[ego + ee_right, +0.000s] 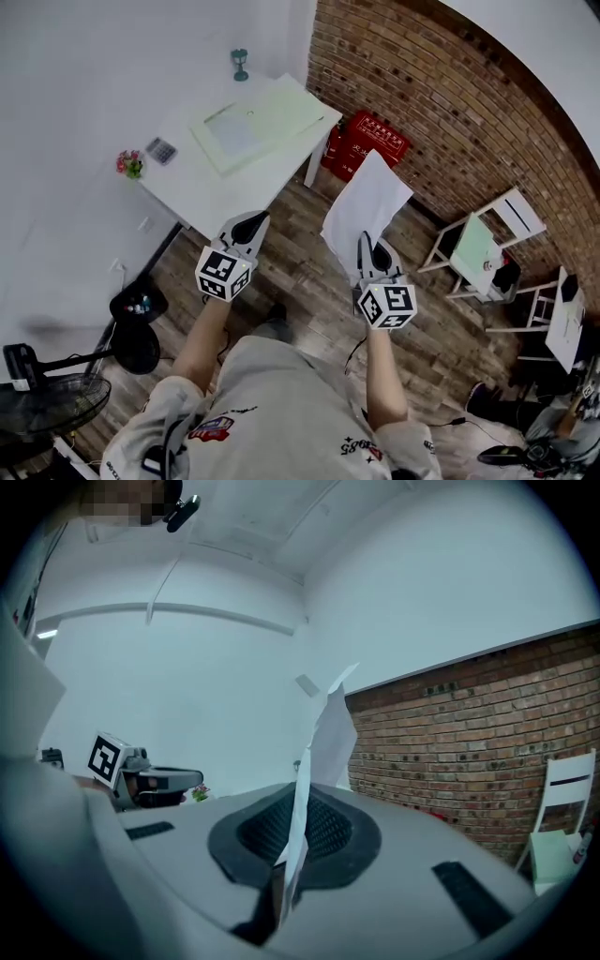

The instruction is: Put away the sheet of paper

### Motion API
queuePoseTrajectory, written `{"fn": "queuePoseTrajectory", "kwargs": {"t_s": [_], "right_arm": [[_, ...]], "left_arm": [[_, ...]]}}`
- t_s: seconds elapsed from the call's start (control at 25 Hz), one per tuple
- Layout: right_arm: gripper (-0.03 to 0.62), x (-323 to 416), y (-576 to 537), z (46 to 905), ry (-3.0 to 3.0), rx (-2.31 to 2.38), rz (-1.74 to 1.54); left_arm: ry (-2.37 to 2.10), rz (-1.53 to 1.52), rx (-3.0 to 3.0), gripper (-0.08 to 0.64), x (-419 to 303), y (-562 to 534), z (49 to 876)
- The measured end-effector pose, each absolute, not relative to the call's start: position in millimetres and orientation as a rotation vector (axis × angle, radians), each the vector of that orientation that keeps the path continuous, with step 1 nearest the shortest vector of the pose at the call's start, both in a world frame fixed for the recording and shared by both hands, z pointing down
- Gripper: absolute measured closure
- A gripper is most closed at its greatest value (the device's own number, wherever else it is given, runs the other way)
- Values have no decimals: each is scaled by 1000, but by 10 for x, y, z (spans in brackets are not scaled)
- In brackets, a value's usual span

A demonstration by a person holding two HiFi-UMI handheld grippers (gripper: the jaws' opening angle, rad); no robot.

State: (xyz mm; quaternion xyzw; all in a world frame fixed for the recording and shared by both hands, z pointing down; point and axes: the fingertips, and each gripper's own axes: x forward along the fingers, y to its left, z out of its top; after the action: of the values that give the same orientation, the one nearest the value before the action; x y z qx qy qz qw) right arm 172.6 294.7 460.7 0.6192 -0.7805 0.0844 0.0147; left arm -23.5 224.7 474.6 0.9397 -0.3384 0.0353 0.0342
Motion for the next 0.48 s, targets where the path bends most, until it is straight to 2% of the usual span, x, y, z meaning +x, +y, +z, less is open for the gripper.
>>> {"fn": "queuePoseTrajectory", "kwargs": {"t_s": [0.48], "right_arm": [[595, 1692, 1970, 4503, -2425, 1919, 241]], "left_arm": [[-1060, 91, 2859, 537, -356, 1236, 4805]]}}
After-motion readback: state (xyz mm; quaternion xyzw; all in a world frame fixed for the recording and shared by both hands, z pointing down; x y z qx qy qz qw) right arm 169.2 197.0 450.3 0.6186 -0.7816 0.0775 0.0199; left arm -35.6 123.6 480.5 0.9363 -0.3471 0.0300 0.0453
